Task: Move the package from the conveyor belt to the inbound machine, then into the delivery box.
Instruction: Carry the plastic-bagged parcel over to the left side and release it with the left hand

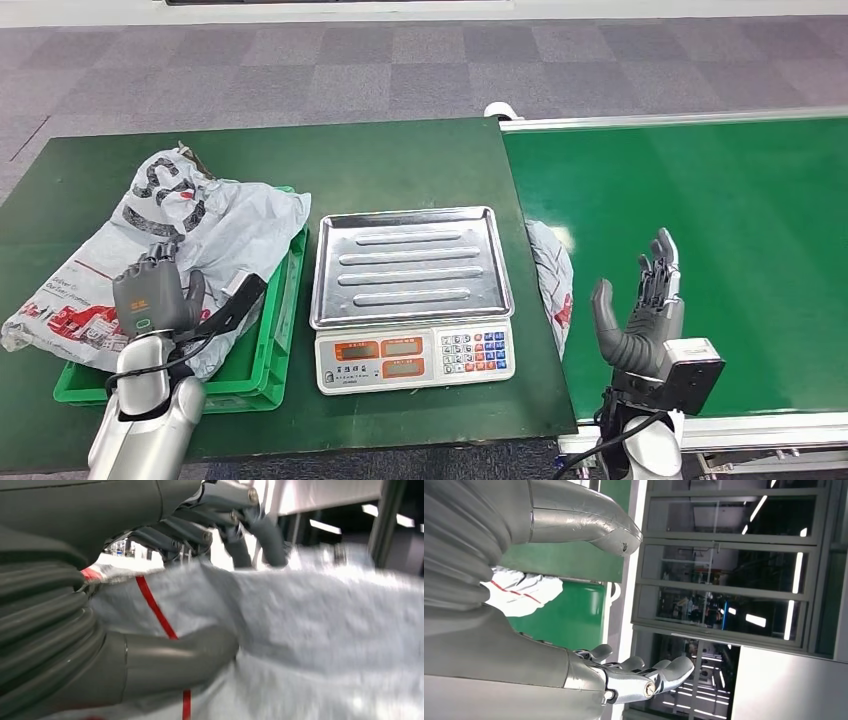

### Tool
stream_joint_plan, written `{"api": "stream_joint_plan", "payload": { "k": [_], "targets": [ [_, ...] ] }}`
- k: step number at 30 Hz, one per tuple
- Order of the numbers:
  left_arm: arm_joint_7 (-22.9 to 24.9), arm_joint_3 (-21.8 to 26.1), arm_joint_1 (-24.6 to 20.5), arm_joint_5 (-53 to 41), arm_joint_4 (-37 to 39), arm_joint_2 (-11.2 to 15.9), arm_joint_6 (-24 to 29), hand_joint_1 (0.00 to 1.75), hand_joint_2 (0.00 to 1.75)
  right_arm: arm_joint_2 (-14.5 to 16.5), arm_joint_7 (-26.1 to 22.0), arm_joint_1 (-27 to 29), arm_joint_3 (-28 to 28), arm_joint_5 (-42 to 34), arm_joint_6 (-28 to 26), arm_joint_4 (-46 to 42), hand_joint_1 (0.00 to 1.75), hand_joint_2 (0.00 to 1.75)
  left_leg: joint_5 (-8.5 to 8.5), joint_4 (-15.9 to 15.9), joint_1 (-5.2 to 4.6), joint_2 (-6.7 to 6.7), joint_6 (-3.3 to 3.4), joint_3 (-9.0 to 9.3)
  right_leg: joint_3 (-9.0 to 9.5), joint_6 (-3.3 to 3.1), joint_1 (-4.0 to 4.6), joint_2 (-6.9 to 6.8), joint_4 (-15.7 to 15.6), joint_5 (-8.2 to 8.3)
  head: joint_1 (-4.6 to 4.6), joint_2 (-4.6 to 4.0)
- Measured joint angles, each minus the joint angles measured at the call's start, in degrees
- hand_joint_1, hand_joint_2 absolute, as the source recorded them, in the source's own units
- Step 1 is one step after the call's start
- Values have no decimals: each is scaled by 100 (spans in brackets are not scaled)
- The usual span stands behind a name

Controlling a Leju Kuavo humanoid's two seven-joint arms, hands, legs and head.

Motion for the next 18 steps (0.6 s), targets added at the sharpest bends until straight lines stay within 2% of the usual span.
{"api": "stream_joint_plan", "payload": {
  "k": [2, 6, 14, 16, 18],
  "targets": [
    [-44, 1, 105, 21, -198, -1, 133, 0, 175, 3, 0, 0, 0, 2, -2, 0, 0, 175, -1, 0, 0, 0, 0, 0, 0, 0, 0, 0, 0, -2, 0, 0],
    [-113, 1, 314, 26, -605, -4, 249, 0, 0, 4, 0, 1, -4, -1, 0, 0, 0, 175, -1, 0, 0, 0, 1, 0, 0, 1, 0, 0, 0, -4, 0, 0],
    [-359, 1, 570, 275, -1274, -57, 628, 0, 0, 4, -4, 9, -43, -9, 16, 0, 0, 175, -1, 0, 0, 0, 1, 1, 0, 1, 0, -1, 0, -3, 1, 0],
    [-572, -4, 630, 573, -1427, -86, 819, 0, 0, 4, -11, 14, -45, -13, 26, 0, 0, 175, -1, 0, 0, 0, 1, 1, 0, 1, 0, -1, 0, -3, 0, 0],
    [-1124, -19, 698, 1236, -1612, -144, 1014, 0, 0, 4, -24, 17, -46, -23, 47, 0, 0, 175, -1, 0, 0, 0, 1, 1, -1, 1, 0, -1, 0, -4, 1, 0]
  ]
}}
